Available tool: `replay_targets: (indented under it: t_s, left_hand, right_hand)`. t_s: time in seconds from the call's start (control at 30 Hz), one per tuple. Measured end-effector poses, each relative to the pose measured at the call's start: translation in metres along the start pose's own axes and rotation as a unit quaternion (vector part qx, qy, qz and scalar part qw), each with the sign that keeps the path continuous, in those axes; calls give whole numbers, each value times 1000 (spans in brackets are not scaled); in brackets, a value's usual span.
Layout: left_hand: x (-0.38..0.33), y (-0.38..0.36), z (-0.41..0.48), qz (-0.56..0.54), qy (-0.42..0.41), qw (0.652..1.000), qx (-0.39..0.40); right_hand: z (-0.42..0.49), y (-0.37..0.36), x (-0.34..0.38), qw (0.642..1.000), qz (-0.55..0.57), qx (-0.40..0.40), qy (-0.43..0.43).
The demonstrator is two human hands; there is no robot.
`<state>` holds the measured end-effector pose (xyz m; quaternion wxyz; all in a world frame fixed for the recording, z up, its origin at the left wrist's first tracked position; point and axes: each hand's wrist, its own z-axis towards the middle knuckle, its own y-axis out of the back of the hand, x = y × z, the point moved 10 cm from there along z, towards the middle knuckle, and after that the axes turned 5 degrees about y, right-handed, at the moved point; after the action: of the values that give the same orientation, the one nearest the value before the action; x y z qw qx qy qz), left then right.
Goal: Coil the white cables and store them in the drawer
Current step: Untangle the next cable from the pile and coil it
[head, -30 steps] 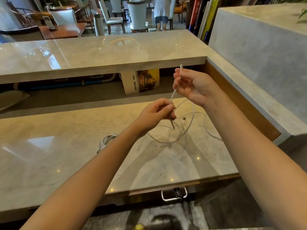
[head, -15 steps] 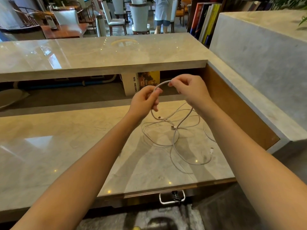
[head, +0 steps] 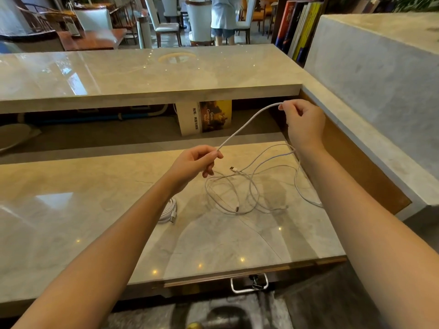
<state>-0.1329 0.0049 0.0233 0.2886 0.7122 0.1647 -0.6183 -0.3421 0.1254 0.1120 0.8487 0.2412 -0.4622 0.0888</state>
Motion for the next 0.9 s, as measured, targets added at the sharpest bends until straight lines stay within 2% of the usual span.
replay_targets:
  t_s: [0.17, 0.27, 0.33, 0.37, 0.4, 0.47, 0.53, 0.57, 0.63, 0.73, 0.83, 0.9]
  left_hand:
    - [-10, 22, 5, 58, -22, 996, -64]
    - [-22, 38, 6, 17, -41, 993, -109]
    - [-29, 43, 5, -30, -50, 991, -121]
    - [-34, 45, 6, -34, -56, 988, -137]
    - [-38, 48, 7, -10, -59, 985, -162]
    - [-41, 50, 12, 140, -38, 965, -221]
    - [-41, 47, 9, 264, -19, 924, -277]
    - [-44, 37, 3, 282, -46, 913, -290]
    - [-49, -3, -8, 259, -127, 929, -230]
    - [-37, -59, -16, 119, -133, 982, -61]
    - [-23, -67, -15, 14, -89, 996, -18]
    - [-14, -64, -18, -37, -45, 998, 2]
  right_hand:
    - [11, 4, 4, 1000, -14, -15, 21]
    - [7, -17, 1, 991, -89, 98, 37]
    - [-5, -39, -17, 970, -129, 206, -4]
    - [-14, -48, -26, 963, -107, 244, -40]
    - [-23, -55, -32, 960, -47, 261, -88]
    - [-37, -65, -36, 937, 154, 235, -206]
    - [-47, -75, -28, 866, 353, 200, -292]
    - [-50, -81, -19, 829, 420, 193, -314]
    - [-53, -93, 0, 773, 503, 198, -332]
    - [-58, -110, 24, 725, 556, 223, -339]
    - [-48, -108, 31, 717, 572, 201, -345]
    - [-40, -100, 27, 727, 561, 173, -356]
